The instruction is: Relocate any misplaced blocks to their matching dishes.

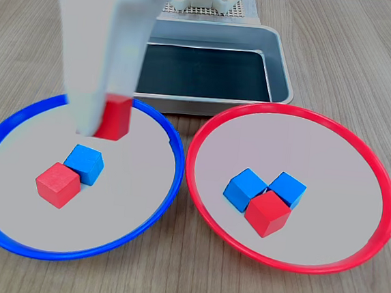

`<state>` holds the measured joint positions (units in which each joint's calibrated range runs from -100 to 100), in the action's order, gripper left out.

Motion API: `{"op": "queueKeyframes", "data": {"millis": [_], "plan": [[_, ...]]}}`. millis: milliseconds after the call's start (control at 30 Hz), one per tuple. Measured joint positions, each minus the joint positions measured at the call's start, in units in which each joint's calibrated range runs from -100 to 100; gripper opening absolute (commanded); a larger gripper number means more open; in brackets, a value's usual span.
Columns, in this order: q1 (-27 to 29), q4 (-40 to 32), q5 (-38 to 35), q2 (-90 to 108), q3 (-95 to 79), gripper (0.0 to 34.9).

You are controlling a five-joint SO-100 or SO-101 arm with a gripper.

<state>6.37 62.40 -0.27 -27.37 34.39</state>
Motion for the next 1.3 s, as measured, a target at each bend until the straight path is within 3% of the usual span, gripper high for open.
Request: {"op": "queueKeyframes", "data": {"millis": [333, 533, 733, 1100, 1200, 1300], "plan": [[-17.0, -5.1, -7.0, 4.4, -11.9, 0.3], [-21.0, -9.5, -6.7, 4.4, -17.3, 0.3], [-21.1, -13.5, -4.9, 2.0, -16.0, 0.3], [-19.0, -14.0, -5.2, -7.2, -8.7, 0.4], [-18.6, -14.0, -5.7, -8.6, -7.6, 2.7], [-18.3, -14.0, -6.4, -9.7, -6.7, 7.6]]}}
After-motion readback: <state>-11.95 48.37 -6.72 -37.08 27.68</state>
